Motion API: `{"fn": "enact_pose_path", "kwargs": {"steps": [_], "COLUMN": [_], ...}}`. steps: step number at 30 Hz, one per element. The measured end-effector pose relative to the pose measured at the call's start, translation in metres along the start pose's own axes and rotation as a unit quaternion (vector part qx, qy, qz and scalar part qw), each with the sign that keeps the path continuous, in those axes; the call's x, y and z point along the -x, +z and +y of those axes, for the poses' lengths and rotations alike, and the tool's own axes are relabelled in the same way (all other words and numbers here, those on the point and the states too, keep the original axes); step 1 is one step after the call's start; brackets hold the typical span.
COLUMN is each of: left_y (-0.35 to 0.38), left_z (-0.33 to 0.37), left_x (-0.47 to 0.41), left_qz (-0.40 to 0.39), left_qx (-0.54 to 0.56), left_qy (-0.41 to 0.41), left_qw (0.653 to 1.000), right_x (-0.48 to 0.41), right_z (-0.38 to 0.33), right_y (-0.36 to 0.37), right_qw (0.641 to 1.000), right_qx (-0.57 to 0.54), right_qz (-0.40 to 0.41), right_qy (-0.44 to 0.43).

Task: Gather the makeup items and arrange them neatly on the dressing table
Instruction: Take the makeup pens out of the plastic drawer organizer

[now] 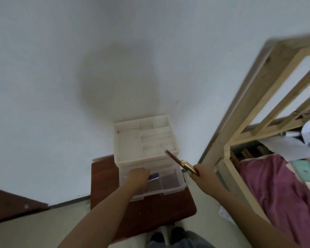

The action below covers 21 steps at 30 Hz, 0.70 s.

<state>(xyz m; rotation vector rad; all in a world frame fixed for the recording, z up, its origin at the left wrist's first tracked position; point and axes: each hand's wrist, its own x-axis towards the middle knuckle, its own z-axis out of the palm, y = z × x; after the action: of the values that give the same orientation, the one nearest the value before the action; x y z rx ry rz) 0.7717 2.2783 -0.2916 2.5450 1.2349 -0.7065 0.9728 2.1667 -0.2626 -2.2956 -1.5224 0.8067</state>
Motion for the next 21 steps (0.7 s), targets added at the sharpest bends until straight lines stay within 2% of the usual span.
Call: {"fn": "enact_pose_path", "kwargs": {"steps": [9, 13, 16, 18, 21], "left_y": [0.008, 0.005, -0.003, -0.005, -0.001], "left_z": [0.001, 0.002, -0.003, -0.010, -0.025], "left_x": [0.008, 0.015, 0.033, 0.051, 0.077], "left_qz": [0.026, 0.043, 0.114, 0.163, 0.260], "left_qx": [-0.004, 0.091, 0.161, 0.276, 0.454], "left_qy": [-0.012, -0.038, -0.046, -0.043, -0.099], "left_qw": [1.000, 0.994, 0.979, 0.946, 0.846], "right_x": [0.016, 0.019, 0.021, 0.024, 0.029], "right_z": [0.013, 0.013, 0.012, 0.010, 0.009], "right_y": [0.013, 0.022, 0.026, 0.029, 0.034], "right_qw": [0.990, 0.984, 0.976, 0.971, 0.964], "right_qx": [-0.115, -0.140, -0.172, -0.196, -0.227], "right_qz": [0.021, 0.037, 0.056, 0.067, 0.077], "right_qy": [0.079, 0.100, 0.118, 0.121, 0.115]}}
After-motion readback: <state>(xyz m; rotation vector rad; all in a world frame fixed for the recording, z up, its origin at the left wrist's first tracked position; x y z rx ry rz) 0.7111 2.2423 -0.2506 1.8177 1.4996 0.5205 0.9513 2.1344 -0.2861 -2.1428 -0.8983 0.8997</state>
